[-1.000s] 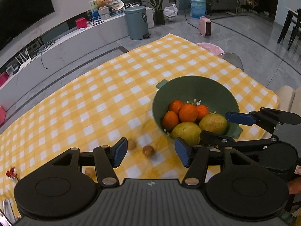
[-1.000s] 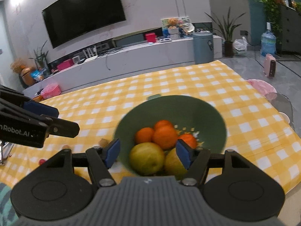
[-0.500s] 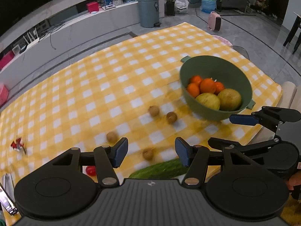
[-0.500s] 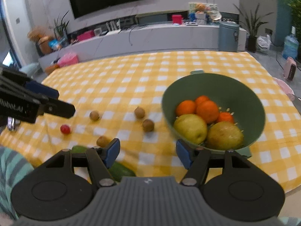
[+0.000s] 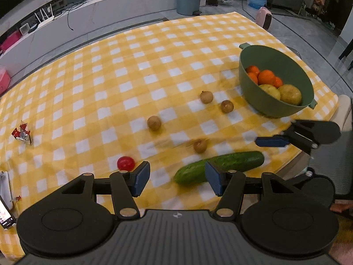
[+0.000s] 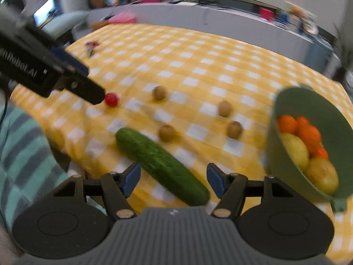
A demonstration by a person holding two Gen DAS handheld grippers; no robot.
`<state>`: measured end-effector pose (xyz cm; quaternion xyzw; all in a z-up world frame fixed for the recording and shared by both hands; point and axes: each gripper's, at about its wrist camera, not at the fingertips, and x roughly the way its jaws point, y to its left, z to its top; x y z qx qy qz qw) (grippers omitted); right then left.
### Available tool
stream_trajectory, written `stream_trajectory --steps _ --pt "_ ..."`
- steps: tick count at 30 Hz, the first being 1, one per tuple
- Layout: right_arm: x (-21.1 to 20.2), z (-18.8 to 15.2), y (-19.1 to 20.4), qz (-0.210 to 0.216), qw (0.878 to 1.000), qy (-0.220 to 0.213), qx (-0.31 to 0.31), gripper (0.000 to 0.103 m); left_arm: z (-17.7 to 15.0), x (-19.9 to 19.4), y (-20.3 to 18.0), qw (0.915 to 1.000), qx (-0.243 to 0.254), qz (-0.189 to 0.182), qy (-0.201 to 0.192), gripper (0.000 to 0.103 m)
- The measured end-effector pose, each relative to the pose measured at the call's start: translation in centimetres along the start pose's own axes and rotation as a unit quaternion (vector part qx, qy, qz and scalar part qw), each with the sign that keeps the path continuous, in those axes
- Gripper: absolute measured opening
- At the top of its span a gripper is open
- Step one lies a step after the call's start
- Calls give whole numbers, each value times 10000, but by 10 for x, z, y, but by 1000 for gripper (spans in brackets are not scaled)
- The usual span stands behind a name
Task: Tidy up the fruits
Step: 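Withdraw both tools from the colander toward the cucumber and tomato, then grasp the green cucumber with the right tool while the left tool approaches the tomato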
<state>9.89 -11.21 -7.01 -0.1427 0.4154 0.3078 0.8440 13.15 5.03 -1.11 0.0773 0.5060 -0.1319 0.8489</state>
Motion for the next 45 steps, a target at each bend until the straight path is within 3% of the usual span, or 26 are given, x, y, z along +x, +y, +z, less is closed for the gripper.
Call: stream_trajectory --steps 11,21,32,37,45 --pt "38 11 4 239 9957 610 -651 60 -12 12 13 9998 -74 -88 175 68" --pt "58 18 5 470 9915 751 -956 56 -12 26 28 9989 -344 -83 319 68" --pt "55 14 9 370 9908 682 -1107 49 -12 32 40 9979 -524 139 362 68" --pt "45 11 4 460 9943 572 -770 38 -9 30 48 9972 -669 270 204 68" --pt "10 5 -8 394 9980 216 -437 37 -5 38 55 9951 -805 529 220 68"
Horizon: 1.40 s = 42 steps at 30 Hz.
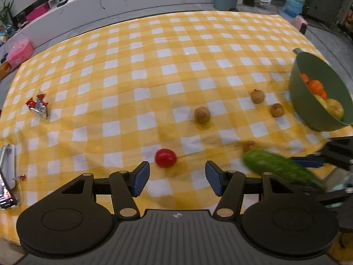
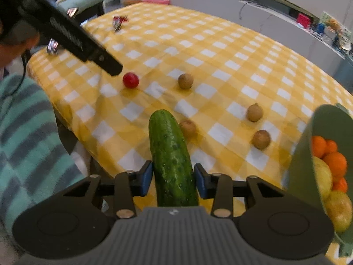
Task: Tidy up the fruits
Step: 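Grasp the green cucumber with the right tool while the left tool approaches the tomato, then close the left tool on the red cherry tomato, then carry the tomato with the left tool while the right tool carries the cucumber to the colander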
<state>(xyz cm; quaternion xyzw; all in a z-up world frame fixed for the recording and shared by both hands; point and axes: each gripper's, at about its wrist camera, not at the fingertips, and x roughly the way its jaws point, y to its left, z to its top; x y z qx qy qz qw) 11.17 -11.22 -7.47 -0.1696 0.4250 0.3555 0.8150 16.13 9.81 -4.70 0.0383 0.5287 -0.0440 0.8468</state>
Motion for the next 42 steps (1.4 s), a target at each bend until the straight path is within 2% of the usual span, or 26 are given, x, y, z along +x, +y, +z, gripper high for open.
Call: stream_trajectory --steps 4,7,10,15,20,24,30,34,42 --pt "-19 -4 -13 -187 9985 -267 443 37 0 11 -5 9993 203 301 44 68" --pt "-22 -9 -28 -478 9944 -320 888 37 1 20 -10 9979 376 534 28 62" --pt "-16 -13 -43 -655 9903 -200 1209 36 5 29 -11 9982 386 448 41 62" --pt "-8 -20 -53 -470 9857 -205 1603 35 9 44 -3 9985 167 476 210 62" --pt "5 -23 -54 -418 9828 -147 1794 35 12 53 14 9987 -342 171 343 61" --pt "12 -26 -56 -372 9815 -78 1879 35 12 62 27 9963 -697 -54 496 49" --pt "17 -27 -59 -304 9805 -16 1942 36 11 69 37 9918 -1102 -320 567 38" --pt "17 -27 -59 -286 9803 -13 1952 36 11 69 40 9898 -1252 -399 551 34" --pt "18 -21 -55 -300 9850 -70 1697 37 13 64 39 9899 -1279 -346 505 32"
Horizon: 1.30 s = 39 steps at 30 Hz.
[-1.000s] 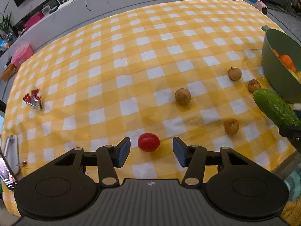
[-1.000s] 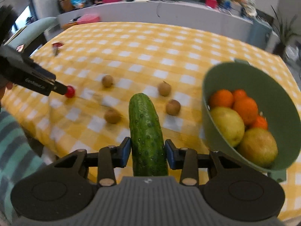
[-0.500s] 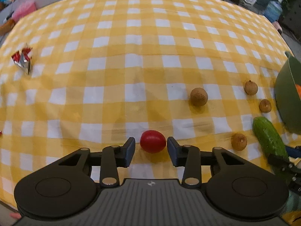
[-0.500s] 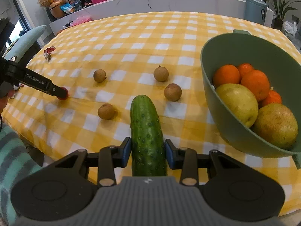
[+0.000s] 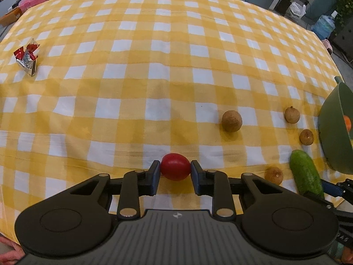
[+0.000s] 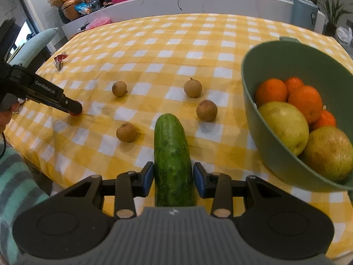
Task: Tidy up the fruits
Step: 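Carry the tomato with the left tool while the right tool carries the cucumber to the colander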
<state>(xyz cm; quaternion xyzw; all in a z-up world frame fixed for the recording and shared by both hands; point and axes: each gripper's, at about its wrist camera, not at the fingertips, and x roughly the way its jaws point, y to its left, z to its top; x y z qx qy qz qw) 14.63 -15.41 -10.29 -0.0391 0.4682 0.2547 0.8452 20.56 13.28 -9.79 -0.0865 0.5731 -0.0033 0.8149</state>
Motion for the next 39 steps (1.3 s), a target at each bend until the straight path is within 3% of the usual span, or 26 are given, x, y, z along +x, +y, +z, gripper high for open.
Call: stream_trajectory --steps 13,24,30,39 --pt "0 -6 1 -14 9999 -103 88 34 -3 -50 -43 9981 372 -343 -354 32" --pt "-69 -10 -8 47 9949 -981 220 34 -9 -82 -108 9910 968 -755 -538 32" --pt "-111 -7 -39 -104 9912 -1303 216 34 -3 -90 -159 9830 1450 -919 -651 32" --pt "-132 19 -109 -598 9899 -1282 77 34 8 -77 -234 9707 2057 -1046 -671 32"
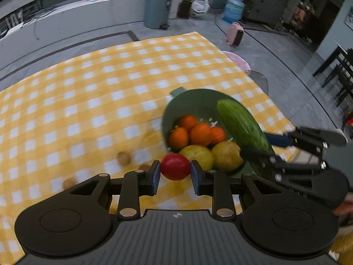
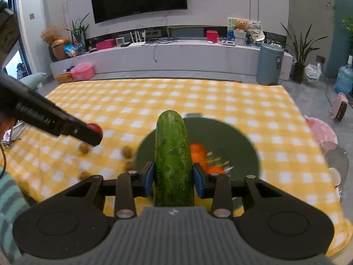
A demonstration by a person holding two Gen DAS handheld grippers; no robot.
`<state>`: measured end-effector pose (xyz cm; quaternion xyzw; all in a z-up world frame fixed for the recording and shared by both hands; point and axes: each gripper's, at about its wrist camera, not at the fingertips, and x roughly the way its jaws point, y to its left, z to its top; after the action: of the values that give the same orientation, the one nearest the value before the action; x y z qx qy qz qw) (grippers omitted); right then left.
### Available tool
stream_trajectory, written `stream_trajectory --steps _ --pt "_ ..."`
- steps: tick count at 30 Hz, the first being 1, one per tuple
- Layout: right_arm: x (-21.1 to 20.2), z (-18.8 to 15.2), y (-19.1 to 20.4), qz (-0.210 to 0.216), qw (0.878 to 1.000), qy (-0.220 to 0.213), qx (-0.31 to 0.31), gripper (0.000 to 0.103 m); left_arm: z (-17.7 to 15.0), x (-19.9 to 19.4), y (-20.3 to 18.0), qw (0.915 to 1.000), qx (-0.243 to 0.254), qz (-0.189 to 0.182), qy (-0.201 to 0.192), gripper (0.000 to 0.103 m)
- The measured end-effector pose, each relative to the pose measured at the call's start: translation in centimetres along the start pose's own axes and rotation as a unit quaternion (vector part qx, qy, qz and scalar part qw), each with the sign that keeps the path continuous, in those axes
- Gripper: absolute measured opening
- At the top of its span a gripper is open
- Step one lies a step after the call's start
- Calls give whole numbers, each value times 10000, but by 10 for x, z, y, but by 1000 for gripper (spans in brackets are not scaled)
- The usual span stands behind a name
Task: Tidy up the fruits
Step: 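Carry the tomato with the left tool while the right tool carries the cucumber to the colander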
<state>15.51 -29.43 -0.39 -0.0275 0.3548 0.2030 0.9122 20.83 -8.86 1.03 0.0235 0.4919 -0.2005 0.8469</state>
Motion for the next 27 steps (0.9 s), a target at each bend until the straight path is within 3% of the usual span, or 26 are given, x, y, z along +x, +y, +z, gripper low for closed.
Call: stream_trajectory --steps 6,14,22,27 --pt "33 22 -34 -135 9987 487 61 34 15 21 -18 9998 138 21 152 32" --pt "76 25 -49 -208 9933 1124 -183 34 28 51 -19 9993 9 -116 348 32" --pt "97 20 -48 -319 9889 1398 -390 34 33 74 -17 9986 -102 -199 481 32" --pt "99 20 -52 -307 9900 1349 -287 34 35 85 -14 9981 -159 -220 546 32"
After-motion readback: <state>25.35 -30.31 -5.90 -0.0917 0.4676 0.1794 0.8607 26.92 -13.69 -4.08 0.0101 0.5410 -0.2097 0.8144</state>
